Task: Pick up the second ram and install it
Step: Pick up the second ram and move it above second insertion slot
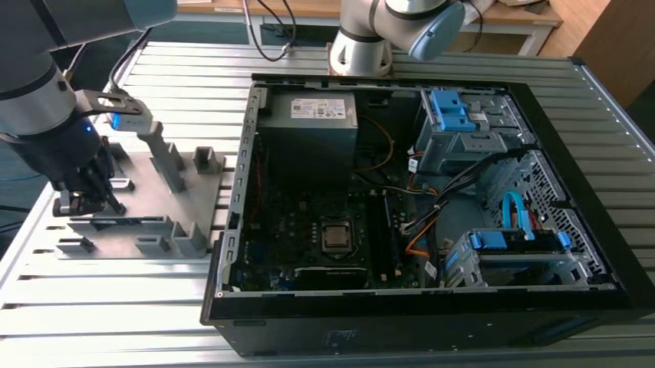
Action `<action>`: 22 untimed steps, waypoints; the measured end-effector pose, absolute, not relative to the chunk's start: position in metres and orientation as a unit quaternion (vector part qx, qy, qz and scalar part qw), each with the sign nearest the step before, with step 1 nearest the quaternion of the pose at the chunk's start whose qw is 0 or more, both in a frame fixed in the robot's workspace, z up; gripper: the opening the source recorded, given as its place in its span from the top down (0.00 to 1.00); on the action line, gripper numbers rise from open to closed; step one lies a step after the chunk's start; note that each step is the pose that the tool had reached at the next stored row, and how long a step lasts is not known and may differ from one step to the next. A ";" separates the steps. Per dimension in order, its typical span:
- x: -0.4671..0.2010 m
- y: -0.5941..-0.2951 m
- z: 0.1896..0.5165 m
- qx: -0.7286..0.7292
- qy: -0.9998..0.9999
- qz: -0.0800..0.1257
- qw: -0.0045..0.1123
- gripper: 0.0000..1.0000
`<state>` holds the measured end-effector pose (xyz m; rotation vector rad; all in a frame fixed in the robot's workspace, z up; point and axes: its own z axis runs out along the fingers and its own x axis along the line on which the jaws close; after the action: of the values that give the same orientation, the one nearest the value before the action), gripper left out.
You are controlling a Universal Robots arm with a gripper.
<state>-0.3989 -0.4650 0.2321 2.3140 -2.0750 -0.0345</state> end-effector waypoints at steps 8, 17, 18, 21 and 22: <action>-0.399 -0.465 0.231 0.731 -0.682 -0.019 0.007 0.90; -0.400 -0.465 0.230 0.697 -0.717 -0.023 0.003 0.90; -0.400 -0.465 0.230 0.695 -0.719 -0.024 0.002 0.90; -0.400 -0.465 0.230 0.694 -0.719 -0.024 0.002 0.90; -0.400 -0.465 0.230 0.694 -0.719 -0.024 0.002 0.90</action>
<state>-0.4002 -0.4651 0.2297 2.1786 -2.2573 -0.0757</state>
